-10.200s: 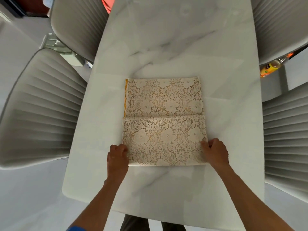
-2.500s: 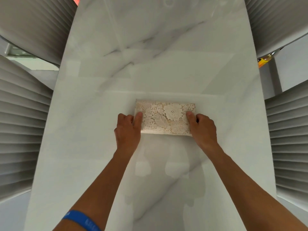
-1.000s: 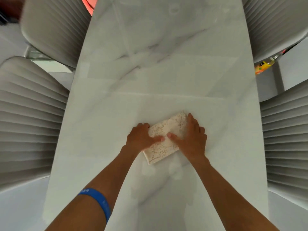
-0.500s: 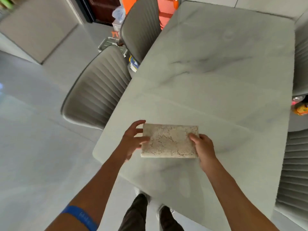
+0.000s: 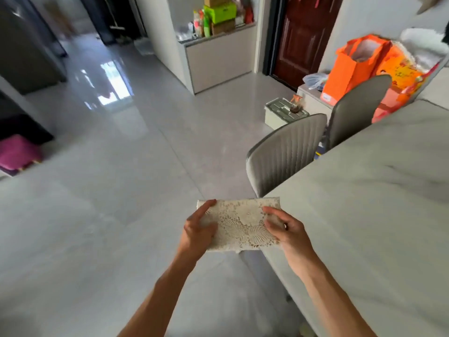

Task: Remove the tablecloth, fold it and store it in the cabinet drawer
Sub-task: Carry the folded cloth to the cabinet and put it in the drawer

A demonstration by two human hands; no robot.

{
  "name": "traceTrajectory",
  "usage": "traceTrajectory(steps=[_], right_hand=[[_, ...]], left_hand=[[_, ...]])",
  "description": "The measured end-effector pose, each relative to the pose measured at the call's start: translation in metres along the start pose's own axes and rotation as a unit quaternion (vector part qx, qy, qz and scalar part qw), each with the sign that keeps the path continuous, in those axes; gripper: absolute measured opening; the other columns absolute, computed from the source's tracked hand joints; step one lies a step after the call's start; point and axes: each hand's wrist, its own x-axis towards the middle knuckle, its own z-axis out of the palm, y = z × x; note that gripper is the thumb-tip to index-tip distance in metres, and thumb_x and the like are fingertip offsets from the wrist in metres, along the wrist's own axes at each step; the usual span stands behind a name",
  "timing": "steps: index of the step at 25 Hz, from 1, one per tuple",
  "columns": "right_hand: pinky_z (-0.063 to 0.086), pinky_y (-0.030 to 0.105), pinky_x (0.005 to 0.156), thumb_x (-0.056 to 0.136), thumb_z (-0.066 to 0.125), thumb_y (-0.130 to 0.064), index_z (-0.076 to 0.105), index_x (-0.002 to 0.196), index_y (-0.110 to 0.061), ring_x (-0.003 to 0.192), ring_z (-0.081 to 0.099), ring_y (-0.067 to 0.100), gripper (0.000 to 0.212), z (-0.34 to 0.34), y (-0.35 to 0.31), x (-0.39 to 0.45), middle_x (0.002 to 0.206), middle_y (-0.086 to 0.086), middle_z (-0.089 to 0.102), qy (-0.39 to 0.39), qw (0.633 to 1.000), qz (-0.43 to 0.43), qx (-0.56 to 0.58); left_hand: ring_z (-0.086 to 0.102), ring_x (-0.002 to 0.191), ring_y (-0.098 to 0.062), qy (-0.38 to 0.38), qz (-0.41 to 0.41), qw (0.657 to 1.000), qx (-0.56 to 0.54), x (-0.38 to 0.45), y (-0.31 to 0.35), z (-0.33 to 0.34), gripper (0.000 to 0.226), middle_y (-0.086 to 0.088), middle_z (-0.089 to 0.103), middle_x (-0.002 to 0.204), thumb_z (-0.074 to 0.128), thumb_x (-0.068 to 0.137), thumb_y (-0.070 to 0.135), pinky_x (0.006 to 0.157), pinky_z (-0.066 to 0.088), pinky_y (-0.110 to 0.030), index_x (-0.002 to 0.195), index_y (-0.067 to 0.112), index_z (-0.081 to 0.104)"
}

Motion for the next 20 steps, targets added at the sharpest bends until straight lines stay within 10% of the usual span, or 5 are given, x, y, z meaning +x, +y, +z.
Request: traceTrajectory(steps=[4,7,11,20], right_hand=[[0.053,0.04,0.098,0.07,0.081,-0.007,0.07,0.118,-0.029,0.117,0.064,0.017,0.054,0.14,0.011,-0.007,0.126,-0.002,0.068,-0.098,0.995,0.031,-0.014],[0.053,0.014,0.082,0.072,0.081,-0.003,0.072,0.113,-0.037,0.113,0.061,-0.003,0.055,0.271,0.024,-0.014,0.12,-0.019,0.069,-0.109,0.989,0.004,-0.101],[0.051,0.011,0.063,0.08,0.07,0.008,0.071,0.117,-0.032,0.089,0.071,0.0,0.054,0.409,0.038,-0.013,0.128,-0.01,0.062,-0.238,0.957,0.124,-0.112],[0.036,-0.002,0.09,0.079,0.079,-0.008,0.053,0.135,-0.041,0.122,0.035,-0.028,0.07,0.672,0.082,0.03,0.141,-0.025,0.049,-0.416,0.878,0.003,-0.237]], left_hand=[[0.058,0.089,-0.008,0.008,0.054,0.99,0.127,-0.019,-0.038,-0.142,0.074,0.004,0.051,0.105,0.073,0.065,0.066,0.078,0.048,-0.021,0.133,0.056,0.044],[0.058,0.099,-0.003,0.047,0.044,0.997,0.048,-0.053,-0.082,-0.266,0.073,-0.002,0.051,0.11,0.085,0.063,0.052,0.085,0.047,-0.012,0.129,0.054,0.052],[0.058,0.105,-0.007,0.129,-0.013,0.991,-0.024,-0.093,-0.132,-0.39,0.063,-0.001,0.051,0.113,0.089,0.067,0.031,0.094,0.051,-0.026,0.123,0.044,0.063],[0.056,0.102,-0.006,0.288,-0.087,0.952,-0.05,-0.084,-0.224,-0.586,0.067,0.004,0.047,0.112,0.087,0.069,0.029,0.076,0.047,-0.007,0.127,0.046,0.059]])
